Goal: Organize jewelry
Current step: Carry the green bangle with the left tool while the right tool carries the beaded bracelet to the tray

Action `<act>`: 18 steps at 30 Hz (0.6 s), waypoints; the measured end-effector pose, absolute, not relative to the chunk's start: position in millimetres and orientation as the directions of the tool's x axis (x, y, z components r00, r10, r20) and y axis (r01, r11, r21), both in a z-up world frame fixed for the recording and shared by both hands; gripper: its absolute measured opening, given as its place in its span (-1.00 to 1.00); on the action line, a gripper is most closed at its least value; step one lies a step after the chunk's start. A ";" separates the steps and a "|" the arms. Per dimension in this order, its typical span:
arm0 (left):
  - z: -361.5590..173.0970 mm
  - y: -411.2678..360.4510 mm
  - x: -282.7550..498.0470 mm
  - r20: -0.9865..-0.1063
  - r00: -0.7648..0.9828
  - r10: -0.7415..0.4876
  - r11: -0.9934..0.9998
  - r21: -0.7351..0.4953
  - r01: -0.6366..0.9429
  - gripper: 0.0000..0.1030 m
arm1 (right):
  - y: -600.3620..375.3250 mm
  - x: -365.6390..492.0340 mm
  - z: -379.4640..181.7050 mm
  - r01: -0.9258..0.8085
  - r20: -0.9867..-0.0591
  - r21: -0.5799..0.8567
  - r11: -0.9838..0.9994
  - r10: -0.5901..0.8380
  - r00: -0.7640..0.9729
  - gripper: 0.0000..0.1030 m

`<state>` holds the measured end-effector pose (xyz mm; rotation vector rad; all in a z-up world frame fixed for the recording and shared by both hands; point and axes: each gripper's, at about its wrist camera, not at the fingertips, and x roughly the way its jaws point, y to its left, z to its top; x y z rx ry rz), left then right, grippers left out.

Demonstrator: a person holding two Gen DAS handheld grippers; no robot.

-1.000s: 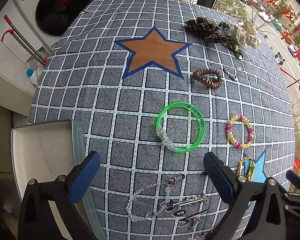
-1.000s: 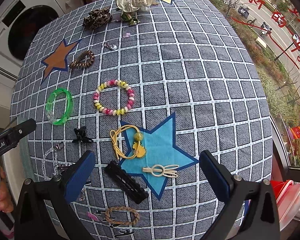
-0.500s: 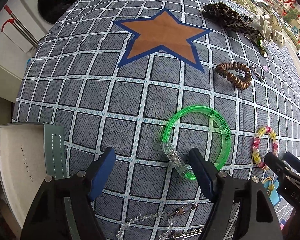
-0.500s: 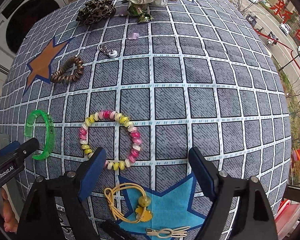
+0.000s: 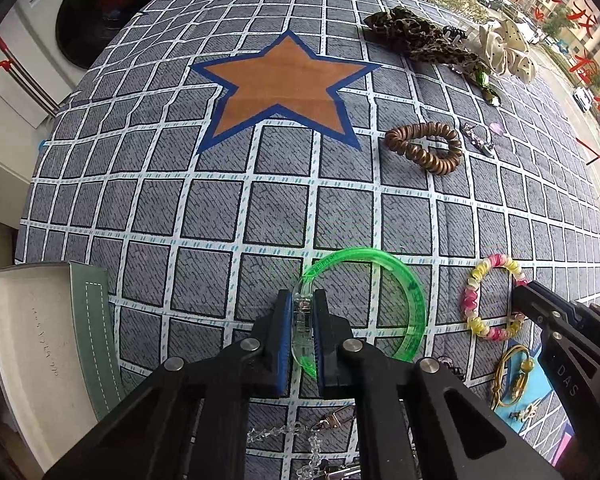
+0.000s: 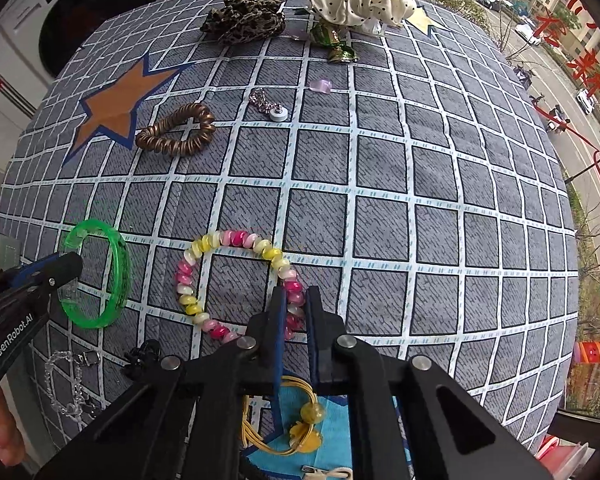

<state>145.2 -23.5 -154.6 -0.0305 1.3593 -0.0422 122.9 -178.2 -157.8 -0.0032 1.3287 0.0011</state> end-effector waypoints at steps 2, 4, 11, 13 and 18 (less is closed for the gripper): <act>-151.3 -23.8 141.5 -0.974 0.218 -0.056 0.998 -0.054 0.014 -0.68 | -178.5 121.5 -154.4 0.007 -0.969 0.014 1.000 0.011 0.247 -0.80; -151.2 -18.3 140.1 -0.972 0.226 -0.065 0.998 -0.063 0.018 -0.68 | -188.9 116.7 -150.6 0.021 -0.966 0.041 0.999 0.035 0.255 -0.80; -130.2 -8.4 131.1 -0.957 0.271 -0.100 0.995 -0.098 0.021 -0.68 | -201.3 111.6 -129.3 0.045 -0.956 0.093 0.995 0.077 0.284 -0.81; -122.0 -3.0 129.5 -0.953 0.284 -0.110 0.994 -0.111 0.015 -0.68 | -202.4 109.9 -123.3 0.043 -0.952 0.106 0.993 0.089 0.294 -0.80; -101.9 16.5 114.4 -0.939 0.321 -0.121 0.992 -0.129 -0.003 -0.68 | -187.8 106.5 -105.2 0.018 -0.940 0.139 0.990 0.126 0.318 -0.80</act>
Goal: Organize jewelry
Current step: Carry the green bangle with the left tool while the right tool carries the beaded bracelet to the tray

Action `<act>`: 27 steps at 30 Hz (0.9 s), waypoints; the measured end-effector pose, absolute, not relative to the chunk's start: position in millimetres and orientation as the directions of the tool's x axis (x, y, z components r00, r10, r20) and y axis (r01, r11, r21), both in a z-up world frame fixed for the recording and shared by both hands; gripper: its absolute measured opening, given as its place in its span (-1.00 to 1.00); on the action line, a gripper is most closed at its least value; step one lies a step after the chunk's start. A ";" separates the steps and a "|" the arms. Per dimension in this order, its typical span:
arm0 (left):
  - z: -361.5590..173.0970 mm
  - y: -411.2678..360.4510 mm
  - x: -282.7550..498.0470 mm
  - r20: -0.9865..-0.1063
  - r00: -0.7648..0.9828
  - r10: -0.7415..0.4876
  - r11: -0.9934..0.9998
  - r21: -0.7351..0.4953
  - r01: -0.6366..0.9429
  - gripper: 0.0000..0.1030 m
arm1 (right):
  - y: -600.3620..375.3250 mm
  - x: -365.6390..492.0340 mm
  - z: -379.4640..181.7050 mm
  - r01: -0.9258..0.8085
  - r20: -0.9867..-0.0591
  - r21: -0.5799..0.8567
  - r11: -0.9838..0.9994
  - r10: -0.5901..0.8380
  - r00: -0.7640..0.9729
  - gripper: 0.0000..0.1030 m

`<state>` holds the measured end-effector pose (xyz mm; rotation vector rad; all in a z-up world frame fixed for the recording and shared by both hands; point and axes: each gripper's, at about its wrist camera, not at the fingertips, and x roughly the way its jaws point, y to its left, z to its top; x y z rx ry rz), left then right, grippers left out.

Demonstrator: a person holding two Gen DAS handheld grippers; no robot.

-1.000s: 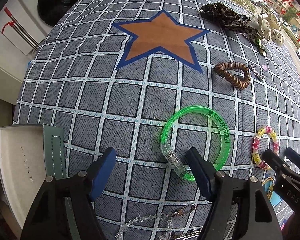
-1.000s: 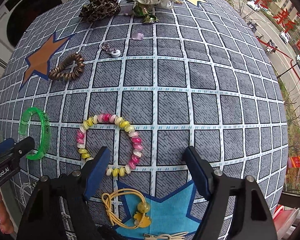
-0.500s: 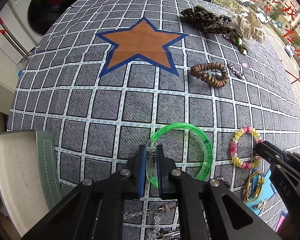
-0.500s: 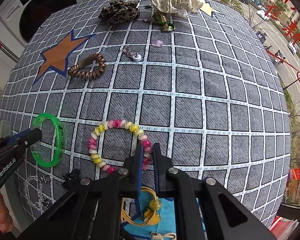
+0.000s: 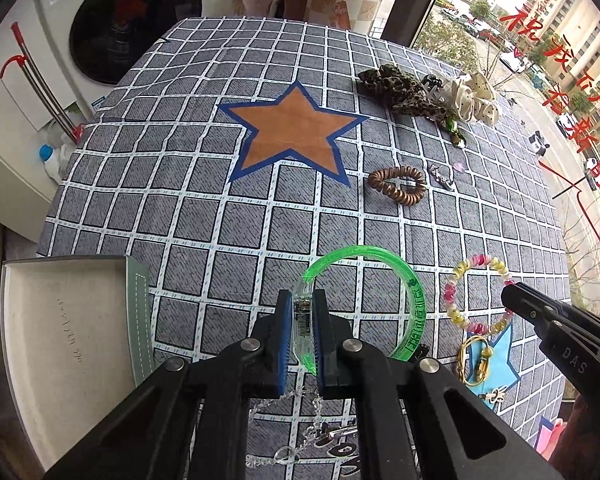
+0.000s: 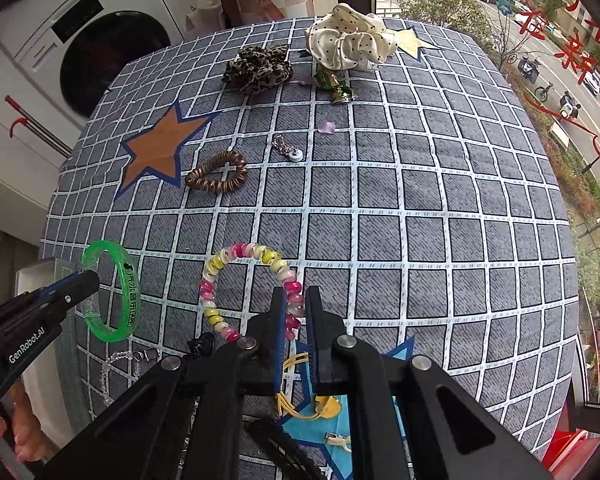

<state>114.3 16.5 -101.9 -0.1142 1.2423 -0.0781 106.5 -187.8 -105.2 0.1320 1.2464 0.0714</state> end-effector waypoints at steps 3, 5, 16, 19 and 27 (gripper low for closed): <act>-89.8 35.9 100.6 -0.931 0.344 -0.122 0.989 -0.142 -0.033 -0.68 | -174.6 104.6 -92.5 -0.013 -0.932 0.162 0.987 0.158 0.326 -0.80; -83.3 50.3 91.9 -0.927 0.356 -0.116 0.987 -0.147 -0.061 -0.68 | -161.7 103.5 -85.4 -0.044 -0.926 0.181 0.982 0.186 0.327 -0.80; -76.7 160.0 46.2 -0.930 0.366 0.042 0.963 -0.059 -0.261 -0.68 | -40.4 97.9 -68.6 -0.248 -0.895 0.289 0.925 0.353 0.272 -0.80; -86.1 191.5 37.7 -0.937 0.341 0.083 0.946 -0.033 -0.322 -0.68 | -1.8 96.5 -71.2 -0.303 -0.891 0.306 0.903 0.384 0.244 -0.80; -121.8 245.6 34.6 -0.952 0.275 0.133 0.913 0.011 -0.407 -0.68 | 77.4 100.7 -96.1 -0.388 -0.902 0.307 0.869 0.396 0.173 -0.81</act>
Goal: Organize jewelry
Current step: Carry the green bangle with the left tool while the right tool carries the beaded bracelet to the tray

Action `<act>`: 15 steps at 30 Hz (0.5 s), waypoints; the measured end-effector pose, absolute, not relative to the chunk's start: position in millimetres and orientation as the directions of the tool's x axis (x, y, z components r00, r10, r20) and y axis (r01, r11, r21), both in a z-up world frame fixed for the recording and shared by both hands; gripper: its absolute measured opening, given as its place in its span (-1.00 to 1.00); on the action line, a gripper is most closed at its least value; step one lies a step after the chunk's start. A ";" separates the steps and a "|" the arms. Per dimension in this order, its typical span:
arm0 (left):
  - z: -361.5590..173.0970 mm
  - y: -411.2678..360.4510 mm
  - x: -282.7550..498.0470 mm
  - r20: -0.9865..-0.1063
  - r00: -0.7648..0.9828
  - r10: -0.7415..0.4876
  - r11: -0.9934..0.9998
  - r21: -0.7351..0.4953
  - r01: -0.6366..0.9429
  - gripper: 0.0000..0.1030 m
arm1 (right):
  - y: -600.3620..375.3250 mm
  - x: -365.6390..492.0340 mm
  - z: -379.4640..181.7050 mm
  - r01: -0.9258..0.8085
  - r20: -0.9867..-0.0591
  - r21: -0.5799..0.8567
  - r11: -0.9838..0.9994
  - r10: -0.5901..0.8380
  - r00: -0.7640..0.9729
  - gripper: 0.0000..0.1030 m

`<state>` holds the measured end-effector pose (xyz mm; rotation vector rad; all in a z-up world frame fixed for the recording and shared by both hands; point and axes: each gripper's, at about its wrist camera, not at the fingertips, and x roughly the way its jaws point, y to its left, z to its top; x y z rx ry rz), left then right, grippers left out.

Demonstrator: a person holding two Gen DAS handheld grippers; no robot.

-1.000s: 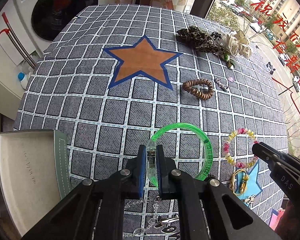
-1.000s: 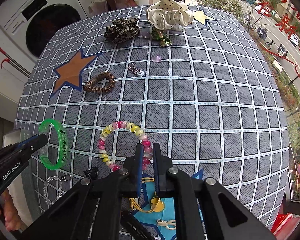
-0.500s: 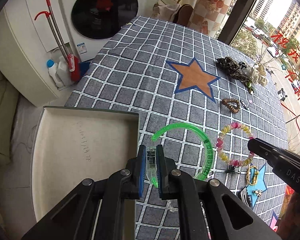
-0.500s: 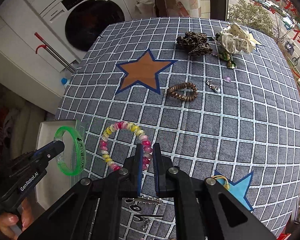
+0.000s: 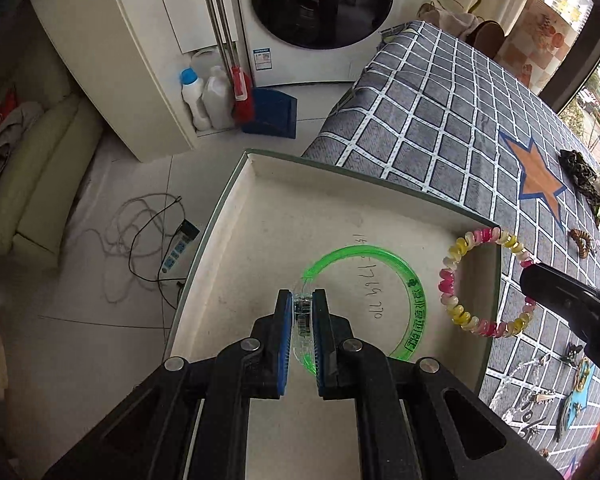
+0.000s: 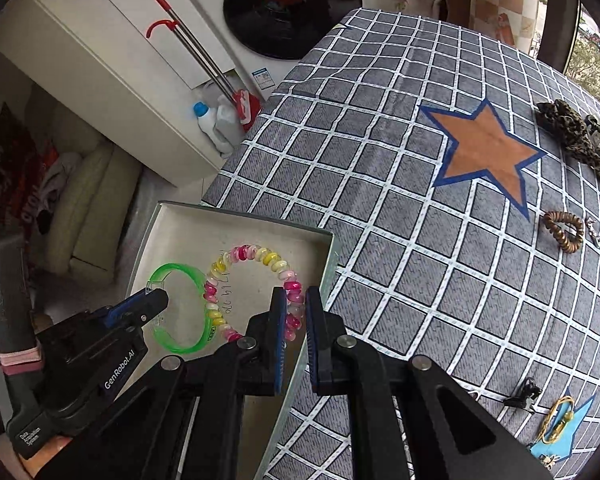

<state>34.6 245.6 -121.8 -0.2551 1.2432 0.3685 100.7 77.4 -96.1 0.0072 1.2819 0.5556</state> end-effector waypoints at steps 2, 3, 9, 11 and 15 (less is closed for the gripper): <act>-129.8 251.2 37.9 -0.955 0.265 0.135 0.912 0.015 -0.409 -0.68 | 89.2 104.1 -104.4 -0.395 -0.909 0.296 0.870 0.383 0.163 -0.81; -133.6 252.8 40.4 -0.955 0.263 0.136 0.913 0.017 -0.408 -0.68 | 93.8 105.5 -108.3 -0.398 -0.913 0.288 0.871 0.375 0.160 -0.81; -151.8 253.3 55.2 -0.957 0.248 0.151 0.921 0.045 -0.386 -0.67 | 115.2 113.2 -128.1 -0.415 -0.933 0.240 0.878 0.326 0.150 -0.81; -153.8 250.6 57.3 -0.953 0.250 0.169 0.926 0.066 -0.373 -0.67 | 117.7 116.9 -133.6 -0.415 -0.938 0.232 0.880 0.315 0.142 -0.81; -156.4 246.6 59.0 -0.949 0.250 0.194 0.934 0.100 -0.344 -0.67 | 120.6 117.9 -142.8 -0.416 -0.948 0.217 0.883 0.293 0.126 -0.81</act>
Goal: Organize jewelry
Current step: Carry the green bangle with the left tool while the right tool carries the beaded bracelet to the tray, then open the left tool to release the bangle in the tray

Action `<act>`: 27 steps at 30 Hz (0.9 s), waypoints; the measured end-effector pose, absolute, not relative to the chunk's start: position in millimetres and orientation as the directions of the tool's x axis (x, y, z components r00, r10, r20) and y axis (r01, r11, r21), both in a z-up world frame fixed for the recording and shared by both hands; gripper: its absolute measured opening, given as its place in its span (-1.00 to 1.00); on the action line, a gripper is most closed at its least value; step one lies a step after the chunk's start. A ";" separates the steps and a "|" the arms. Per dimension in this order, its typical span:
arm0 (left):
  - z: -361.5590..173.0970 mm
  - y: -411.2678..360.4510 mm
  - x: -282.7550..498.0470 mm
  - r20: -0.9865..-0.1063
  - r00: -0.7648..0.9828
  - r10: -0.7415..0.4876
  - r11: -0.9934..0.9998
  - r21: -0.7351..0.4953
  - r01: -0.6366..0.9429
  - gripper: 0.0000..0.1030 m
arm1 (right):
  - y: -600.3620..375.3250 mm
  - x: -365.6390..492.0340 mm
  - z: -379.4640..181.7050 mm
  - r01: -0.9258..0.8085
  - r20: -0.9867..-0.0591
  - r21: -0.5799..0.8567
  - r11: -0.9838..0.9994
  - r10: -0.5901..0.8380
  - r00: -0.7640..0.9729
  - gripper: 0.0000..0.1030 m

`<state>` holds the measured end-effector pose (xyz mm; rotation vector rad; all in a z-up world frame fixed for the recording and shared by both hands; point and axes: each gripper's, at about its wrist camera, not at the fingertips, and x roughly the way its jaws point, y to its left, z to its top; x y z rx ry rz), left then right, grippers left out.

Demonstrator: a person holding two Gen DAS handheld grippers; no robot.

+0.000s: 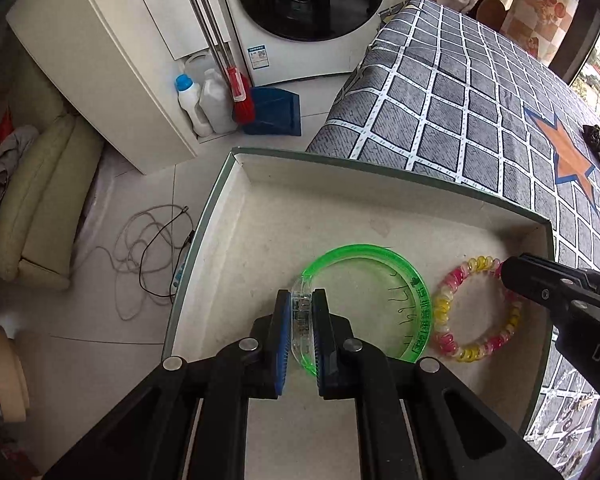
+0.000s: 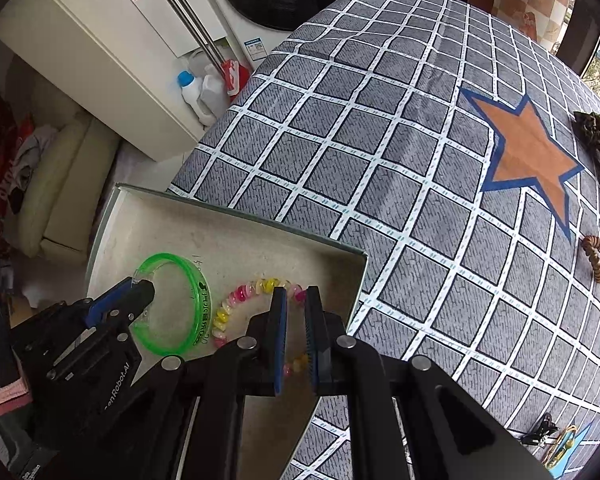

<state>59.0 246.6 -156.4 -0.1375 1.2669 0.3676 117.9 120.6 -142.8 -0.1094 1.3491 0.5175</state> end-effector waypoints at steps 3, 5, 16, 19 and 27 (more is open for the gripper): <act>-157.0 245.7 59.5 -0.945 0.244 0.218 0.933 0.129 -0.336 -0.66 | 121.5 117.5 -146.9 -0.420 -0.950 0.220 0.880 0.292 0.114 -0.81; -156.9 246.2 59.7 -0.945 0.239 0.222 0.931 0.134 -0.338 -0.66 | 122.2 116.8 -147.6 -0.424 -0.950 0.216 0.880 0.290 0.118 -0.81; -150.0 243.7 59.5 -0.949 0.224 0.223 0.934 0.142 -0.328 -0.60 | 111.6 118.9 -138.0 -0.396 -0.929 0.281 0.874 0.352 0.118 -0.79; -144.9 244.4 58.7 -0.943 0.225 0.245 0.921 0.154 -0.358 1.00 | 103.4 115.2 -125.3 -0.384 -0.913 0.310 0.870 0.385 0.135 -0.58; -118.2 224.3 51.8 -0.921 0.265 0.287 0.926 0.197 -0.321 1.00 | 68.7 100.5 -98.6 -0.329 -0.886 0.338 0.882 0.416 0.203 0.00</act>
